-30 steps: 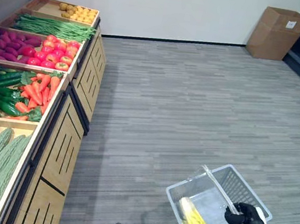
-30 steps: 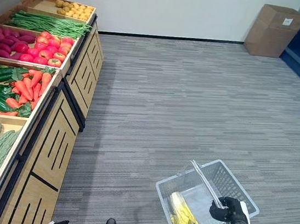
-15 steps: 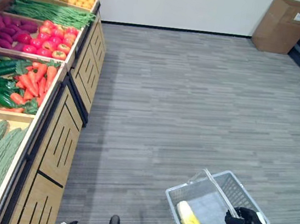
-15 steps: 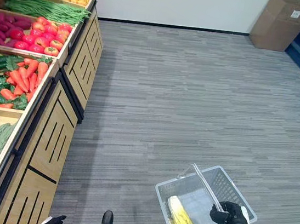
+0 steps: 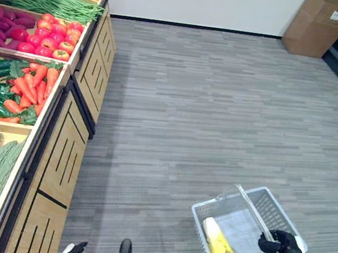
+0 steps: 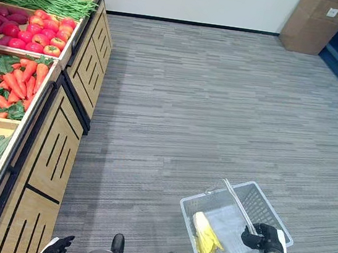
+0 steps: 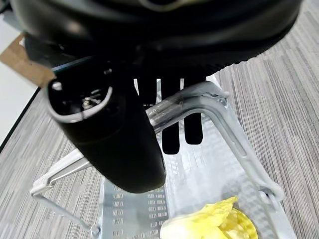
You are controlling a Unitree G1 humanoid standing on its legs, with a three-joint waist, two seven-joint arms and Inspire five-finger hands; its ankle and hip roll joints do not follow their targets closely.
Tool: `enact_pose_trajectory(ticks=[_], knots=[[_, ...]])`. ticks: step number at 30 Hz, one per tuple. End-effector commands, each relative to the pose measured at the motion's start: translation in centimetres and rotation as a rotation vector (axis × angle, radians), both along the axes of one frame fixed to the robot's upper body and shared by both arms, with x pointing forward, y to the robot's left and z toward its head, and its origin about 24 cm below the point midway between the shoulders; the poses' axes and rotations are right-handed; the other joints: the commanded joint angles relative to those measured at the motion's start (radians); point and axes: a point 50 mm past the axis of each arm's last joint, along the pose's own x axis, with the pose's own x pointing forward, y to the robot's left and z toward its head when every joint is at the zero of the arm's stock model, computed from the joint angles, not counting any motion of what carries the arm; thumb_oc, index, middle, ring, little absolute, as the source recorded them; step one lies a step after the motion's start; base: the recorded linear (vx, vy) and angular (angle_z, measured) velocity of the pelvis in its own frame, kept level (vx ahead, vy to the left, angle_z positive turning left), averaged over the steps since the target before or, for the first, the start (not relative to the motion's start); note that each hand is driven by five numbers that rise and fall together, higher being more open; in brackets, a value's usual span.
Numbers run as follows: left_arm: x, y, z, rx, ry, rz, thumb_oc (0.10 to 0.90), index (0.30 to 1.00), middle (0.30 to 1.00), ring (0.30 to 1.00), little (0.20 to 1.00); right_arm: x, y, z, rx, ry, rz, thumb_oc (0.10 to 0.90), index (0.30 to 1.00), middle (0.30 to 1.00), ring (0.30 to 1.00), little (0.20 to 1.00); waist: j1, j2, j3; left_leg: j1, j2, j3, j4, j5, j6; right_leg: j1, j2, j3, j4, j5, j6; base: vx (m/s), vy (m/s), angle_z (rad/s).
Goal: Get the vegetables into the basket
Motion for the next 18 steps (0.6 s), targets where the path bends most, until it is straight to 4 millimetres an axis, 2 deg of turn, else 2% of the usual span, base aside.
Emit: enact_pose_trajectory(ticks=[1,2,3,4,5,6,7,8,11,15,16,18], knots=[[2.9,1.3,1.0,0.042,-0.103,0.035,0.900,1.000,1.000,1.000,1.000,5.1,-2.3,5.6,-0.149,-0.319,-0.006,0.400,0.300,0.300,0.300,0.300,0.025,-0.016,0.035,0.021,0.111,0.016,0.088,-0.060,-0.063,-0.103,-0.029,-0.043,0.129,0.020,0.029,0.01,-0.174,0.17],[3.0,1.3,1.1,0.042,-0.103,0.037,0.900,1.000,1.000,1.000,1.000,4.9,-2.4,5.6,-0.150,-0.317,-0.010,0.400,0.300,0.300,0.300,0.300,0.025,-0.019,0.042,-0.002,0.110,0.001,0.130,-0.065,-0.065,-0.097,-0.028,-0.052,0.127,0.016,0.023,0.01,-0.206,0.28],[3.6,1.0,1.1,0.036,-0.121,0.040,0.900,1.000,1.000,1.000,1.000,4.4,-2.8,5.7,-0.164,-0.314,-0.016,0.400,0.300,0.300,0.300,0.300,0.028,-0.031,0.064,-0.068,0.096,-0.006,0.254,-0.067,-0.079,-0.078,-0.033,-0.072,0.125,0.004,0.007,0.02,-0.189,0.51],[4.0,0.8,1.2,0.029,-0.134,0.036,0.900,1.000,1.000,1.000,1.000,4.0,-3.1,5.7,-0.170,-0.310,-0.031,0.400,0.300,0.300,0.300,0.300,0.027,-0.033,0.072,-0.103,0.093,-0.005,0.305,-0.058,-0.085,-0.067,-0.039,-0.089,0.123,-0.001,0.001,0.06,-0.146,1.34],[4.3,0.6,1.2,0.022,-0.149,0.047,0.900,1.000,1.000,1.000,1.000,3.3,-3.5,5.6,-0.174,-0.298,-0.057,0.400,0.300,0.300,0.300,0.300,0.030,-0.028,0.076,-0.151,0.093,0.000,0.288,-0.029,-0.088,-0.042,-0.041,-0.120,0.112,-0.014,0.002,0.10,-0.039,1.40],[4.3,0.6,1.2,0.025,-0.150,0.054,0.900,1.000,1.000,1.000,1.000,3.0,-3.5,5.4,-0.171,-0.296,-0.066,0.400,0.300,0.300,0.300,0.300,0.029,-0.030,0.072,-0.170,0.094,0.007,0.269,-0.024,-0.085,-0.034,-0.043,-0.126,0.103,-0.014,0.002,0.16,0.006,1.12],[4.3,0.6,1.2,0.026,-0.152,0.056,0.900,1.000,1.000,1.000,1.000,2.5,-3.7,5.3,-0.175,-0.288,-0.083,0.400,0.300,0.300,0.300,0.300,0.033,-0.026,0.066,-0.204,0.105,0.023,0.225,0.015,-0.085,-0.019,-0.040,-0.138,0.089,-0.019,0.005,0.25,0.087,0.37],[4.0,0.5,1.1,0.032,-0.140,0.054,0.900,1.000,1.000,1.000,1.000,2.4,-3.8,5.3,-0.177,-0.290,-0.090,0.400,0.300,0.300,0.300,0.300,0.037,-0.020,0.059,-0.224,0.121,0.040,0.150,0.055,-0.084,-0.003,-0.031,-0.138,0.077,-0.026,0.012,0.22,0.083,0.47],[3.5,0.4,0.9,0.036,-0.123,0.051,0.900,1.000,1.000,1.000,1.000,2.7,-3.5,5.0,-0.172,-0.275,-0.080,0.400,0.300,0.300,0.300,0.300,0.053,-0.016,0.053,-0.220,0.128,0.042,0.090,0.084,-0.084,0.033,-0.033,-0.110,0.071,-0.045,0.021,0.33,0.165,0.36],[3.2,0.8,0.9,0.052,-0.113,0.055,0.900,1.000,1.000,1.000,1.000,2.8,-2.7,4.4,-0.152,-0.257,-0.055,0.400,0.300,0.300,0.300,0.300,0.063,-0.028,0.033,-0.213,0.096,0.070,0.108,0.061,-0.059,0.065,-0.074,-0.074,0.068,-0.050,0.040,0.30,0.206,-0.58],[3.7,0.9,1.1,0.056,-0.131,0.059,0.900,1.000,1.000,1.000,1.000,3.0,-2.4,4.2,-0.141,-0.256,-0.062,0.400,0.300,0.300,0.300,0.300,0.066,-0.041,0.026,-0.222,0.068,0.090,0.131,0.036,-0.044,0.061,-0.109,-0.068,0.066,-0.019,0.060,0.29,0.281,-0.49],[4.0,1.1,1.2,0.056,-0.143,0.072,0.900,1.000,1.000,1.000,1.000,3.4,-2.1,4.3,-0.138,-0.265,-0.050,0.400,0.300,0.300,0.300,0.300,0.068,-0.048,0.023,-0.225,0.055,0.100,0.142,0.020,-0.036,0.051,-0.126,-0.058,0.068,-0.003,0.070,0.15,0.166,-0.33]])
